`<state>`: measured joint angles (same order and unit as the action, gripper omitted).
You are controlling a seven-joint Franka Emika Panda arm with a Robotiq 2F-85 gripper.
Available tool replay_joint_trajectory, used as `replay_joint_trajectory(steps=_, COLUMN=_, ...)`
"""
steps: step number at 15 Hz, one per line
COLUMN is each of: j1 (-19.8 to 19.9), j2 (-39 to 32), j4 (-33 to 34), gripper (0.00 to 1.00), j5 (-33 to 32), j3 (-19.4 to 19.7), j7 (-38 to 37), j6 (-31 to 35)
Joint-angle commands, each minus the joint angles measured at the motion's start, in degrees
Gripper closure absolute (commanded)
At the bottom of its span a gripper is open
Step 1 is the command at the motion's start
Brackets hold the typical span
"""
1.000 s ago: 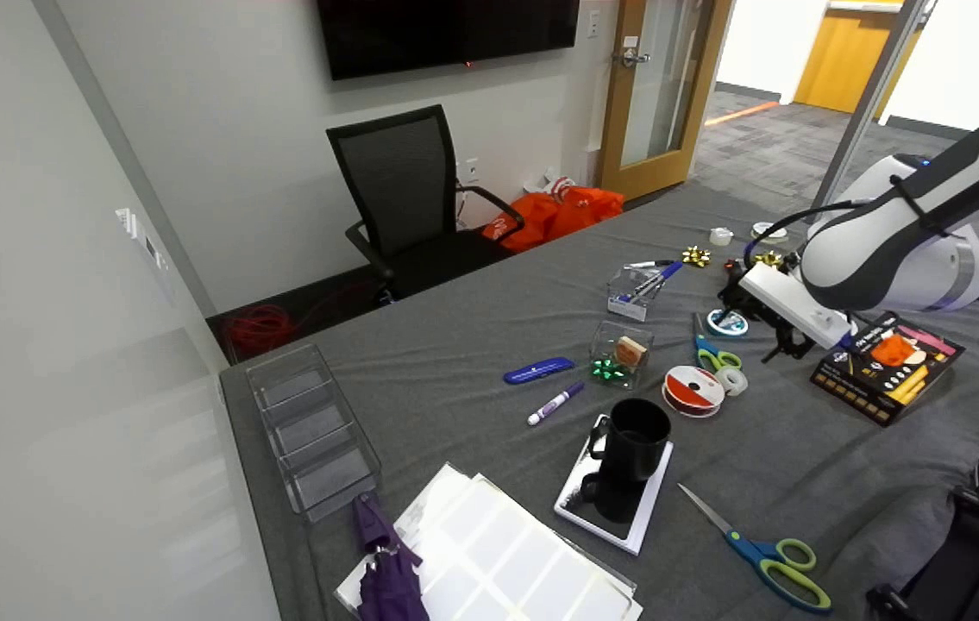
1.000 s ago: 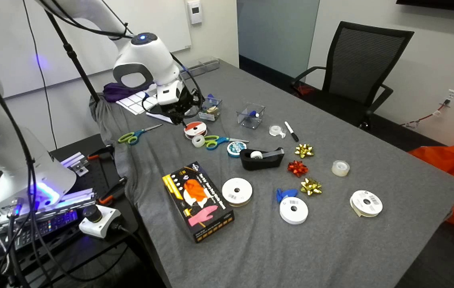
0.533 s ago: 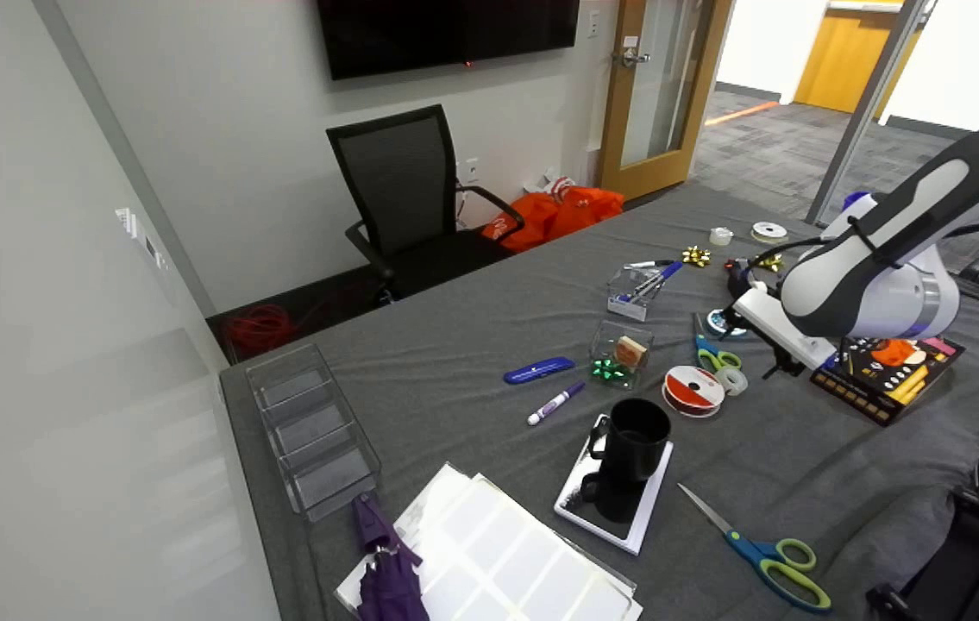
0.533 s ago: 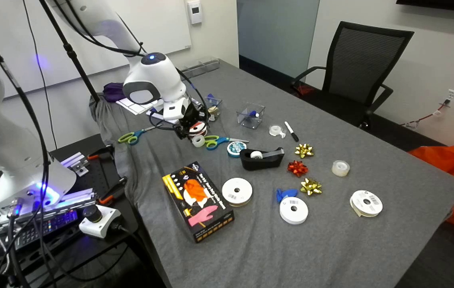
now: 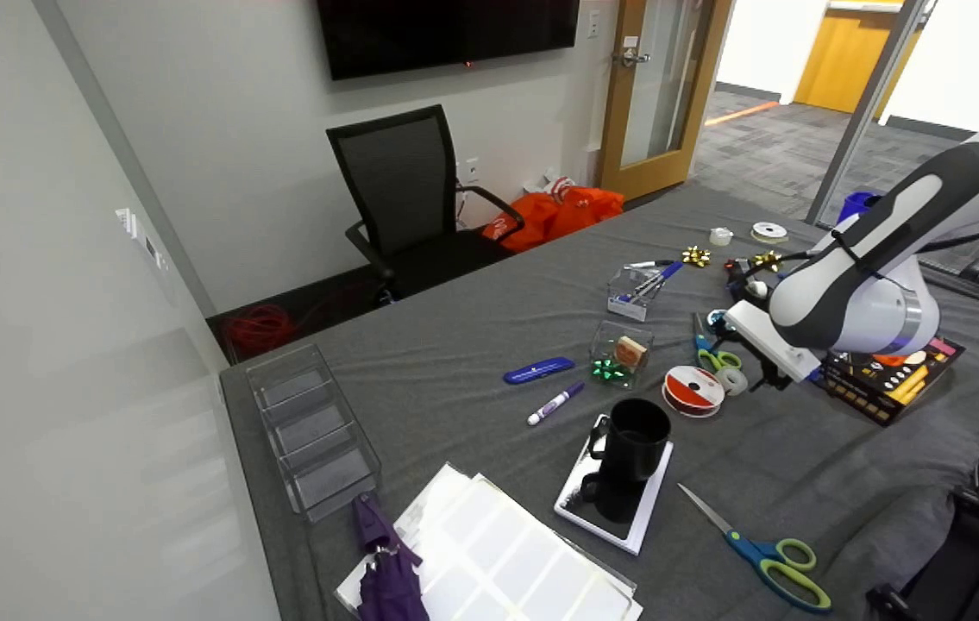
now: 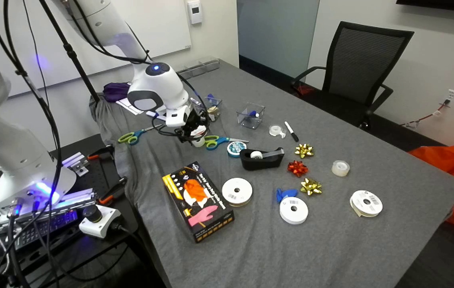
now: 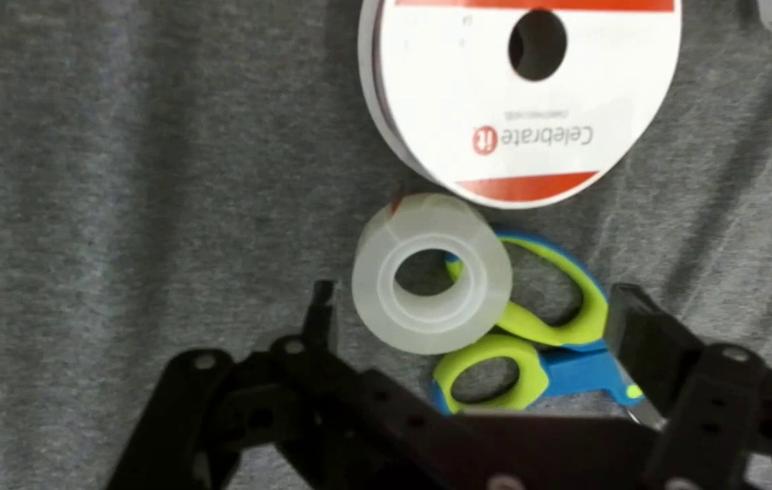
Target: Put the clear masking tape into the clear case on the left
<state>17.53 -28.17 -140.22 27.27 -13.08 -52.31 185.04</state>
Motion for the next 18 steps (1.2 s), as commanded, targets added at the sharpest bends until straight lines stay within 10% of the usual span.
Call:
replay_joint_trajectory(steps=1, j1=4.8, j2=-2.7, j4=1.3, gripper=0.00, j5=-0.5, j3=-4.2, j7=1.1, j6=2.6)
replay_joint_trajectory(steps=6, j1=4.2, j2=-4.6, j4=1.3, gripper=0.00, j5=-1.0, j3=-2.7, j7=0.8, j6=3.9)
replay_joint_trajectory(steps=7, j1=4.9, j2=-5.1, j4=1.6, gripper=0.25, j5=-1.2, j3=-3.5, j7=0.9, j6=3.9)
replay_joint_trajectory(steps=13, j1=4.8, j2=-5.4, j4=1.9, gripper=0.62, j5=-1.0, j3=-3.3, j7=0.6, j6=4.2)
replay_joint_trajectory(steps=18, j1=3.1, j2=-3.8, j4=0.9, gripper=0.67, j5=-1.0, j3=-1.4, j7=0.8, j6=2.6)
